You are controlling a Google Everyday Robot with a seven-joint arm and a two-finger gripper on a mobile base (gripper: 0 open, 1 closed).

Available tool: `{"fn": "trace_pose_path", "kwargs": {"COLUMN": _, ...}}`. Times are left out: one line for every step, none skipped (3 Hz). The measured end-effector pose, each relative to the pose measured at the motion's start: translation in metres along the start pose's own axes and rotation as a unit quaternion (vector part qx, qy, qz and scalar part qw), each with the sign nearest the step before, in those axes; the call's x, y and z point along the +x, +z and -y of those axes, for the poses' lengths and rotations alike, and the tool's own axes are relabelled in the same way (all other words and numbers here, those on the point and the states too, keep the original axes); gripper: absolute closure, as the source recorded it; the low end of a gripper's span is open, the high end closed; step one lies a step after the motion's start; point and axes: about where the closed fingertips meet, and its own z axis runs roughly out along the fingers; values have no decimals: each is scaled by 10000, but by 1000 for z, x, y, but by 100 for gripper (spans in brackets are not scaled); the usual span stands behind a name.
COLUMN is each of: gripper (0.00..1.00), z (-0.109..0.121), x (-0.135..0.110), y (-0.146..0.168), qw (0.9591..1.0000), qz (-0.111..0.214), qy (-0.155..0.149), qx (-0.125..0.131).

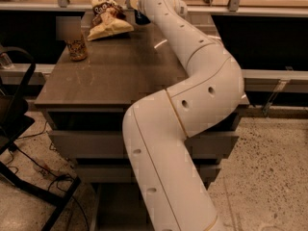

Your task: Move pepsi can near brown chip bag

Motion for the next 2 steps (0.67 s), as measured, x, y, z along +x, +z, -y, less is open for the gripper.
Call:
{"fn": "trace_pose_path", "kwargs": {"gripper": 100, "z": 4, "x": 8, "y": 3, "qw": 9999, "qz": -71, "qy": -44, "qx": 86}}
{"fn": "trace_pose_path", "kwargs": {"gripper": 87, "z": 3, "x": 10, "y": 4, "qw": 9999, "qz": -84, "qy": -50, "qx": 91}}
